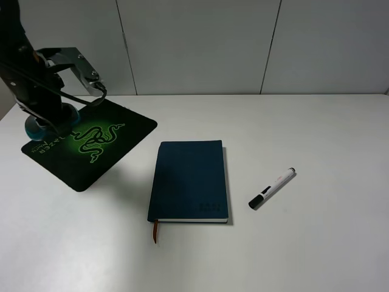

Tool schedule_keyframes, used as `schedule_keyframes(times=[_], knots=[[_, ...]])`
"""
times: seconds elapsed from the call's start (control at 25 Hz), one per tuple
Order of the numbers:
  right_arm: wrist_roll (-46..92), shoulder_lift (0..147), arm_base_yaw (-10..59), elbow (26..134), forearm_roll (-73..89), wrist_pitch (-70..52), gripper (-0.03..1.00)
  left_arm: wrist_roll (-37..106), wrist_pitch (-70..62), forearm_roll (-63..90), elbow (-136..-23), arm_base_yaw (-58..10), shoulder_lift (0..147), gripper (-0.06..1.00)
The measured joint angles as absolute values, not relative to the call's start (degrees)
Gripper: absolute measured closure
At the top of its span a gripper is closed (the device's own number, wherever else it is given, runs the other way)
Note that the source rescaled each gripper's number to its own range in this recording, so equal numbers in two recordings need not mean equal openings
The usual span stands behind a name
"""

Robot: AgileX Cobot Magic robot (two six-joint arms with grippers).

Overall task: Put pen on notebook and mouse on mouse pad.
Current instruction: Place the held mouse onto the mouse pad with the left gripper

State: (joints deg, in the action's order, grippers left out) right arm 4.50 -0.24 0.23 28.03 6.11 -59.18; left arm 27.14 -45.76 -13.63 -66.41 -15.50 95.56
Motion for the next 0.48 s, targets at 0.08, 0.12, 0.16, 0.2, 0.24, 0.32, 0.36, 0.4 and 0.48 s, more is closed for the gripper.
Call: schedule_keyframes(times=[0.08, 0.12, 0.16, 0.2, 0.24, 0.32, 0.36, 0.4, 0.48], knots=[[4.5, -0.2, 0.2, 28.0, 6.1, -59.2, -0.03, 27.1, -45.8, -13.6, -69.8, -15.4, 98.4, 0.94], [4.5, -0.2, 0.2, 28.0, 6.1, -59.2, -0.03, 27.1, -45.8, -13.6, -71.2, -15.4, 100.2, 0.94], [4.5, -0.2, 0.2, 28.0, 6.1, -59.2, -0.03, 27.1, -45.9, -13.7, -72.8, -15.4, 101.4, 0.94], [4.5, -0.2, 0.2, 28.0, 6.1, -59.2, -0.03, 27.1, -45.9, -13.7, -74.3, -15.4, 102.7, 0.94], [4.5, -0.2, 0.2, 28.0, 6.1, -59.2, -0.03, 27.1, -46.1, -13.7, -75.8, -15.4, 104.2, 0.94], [4.5, -0.2, 0.2, 28.0, 6.1, -59.2, -0.03, 27.1, -46.1, -13.7, -78.2, -15.4, 106.9, 0.94], [4.5, -0.2, 0.2, 28.0, 6.1, -59.2, -0.03, 27.1, -46.2, -13.7, -79.4, -15.3, 108.4, 0.94], [4.5, -0.2, 0.2, 28.0, 6.1, -59.2, -0.03, 27.1, -46.3, -13.7, -80.4, -15.2, 109.8, 0.94], [4.5, -0.2, 0.2, 28.0, 6.1, -59.2, -0.03, 27.1, -46.3, -13.5, -82.7, -14.8, 112.7, 0.94]])
